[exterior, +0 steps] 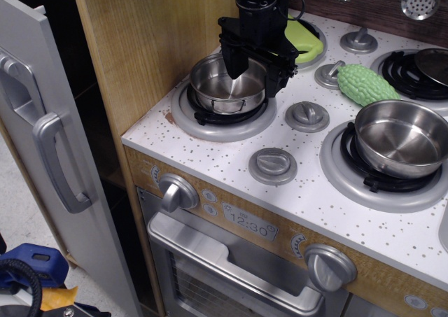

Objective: Pick up pan from stove

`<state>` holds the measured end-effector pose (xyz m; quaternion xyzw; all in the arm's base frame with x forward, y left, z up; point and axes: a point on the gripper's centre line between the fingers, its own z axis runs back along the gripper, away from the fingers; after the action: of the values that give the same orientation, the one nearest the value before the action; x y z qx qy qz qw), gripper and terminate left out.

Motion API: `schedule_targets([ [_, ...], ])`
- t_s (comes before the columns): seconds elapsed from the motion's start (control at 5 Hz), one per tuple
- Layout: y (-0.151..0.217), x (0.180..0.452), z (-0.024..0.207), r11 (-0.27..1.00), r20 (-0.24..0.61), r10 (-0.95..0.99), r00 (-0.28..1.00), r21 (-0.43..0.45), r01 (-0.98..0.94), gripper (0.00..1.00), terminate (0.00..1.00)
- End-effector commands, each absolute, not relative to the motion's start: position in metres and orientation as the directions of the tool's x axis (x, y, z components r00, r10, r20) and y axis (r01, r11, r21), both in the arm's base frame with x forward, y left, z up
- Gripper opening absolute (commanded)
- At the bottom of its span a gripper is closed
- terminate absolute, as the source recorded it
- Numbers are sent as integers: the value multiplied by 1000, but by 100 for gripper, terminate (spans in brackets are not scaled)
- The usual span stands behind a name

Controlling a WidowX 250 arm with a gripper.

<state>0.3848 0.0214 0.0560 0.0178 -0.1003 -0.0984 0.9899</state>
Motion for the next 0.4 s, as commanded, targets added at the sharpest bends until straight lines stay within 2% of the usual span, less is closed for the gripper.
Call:
schedule_targets([
  [0.0, 21, 385, 56, 980, 195, -198, 961, 55, 191, 100, 0],
  [0.2, 24, 390, 45, 980, 218, -198, 956, 51, 191, 100, 0],
])
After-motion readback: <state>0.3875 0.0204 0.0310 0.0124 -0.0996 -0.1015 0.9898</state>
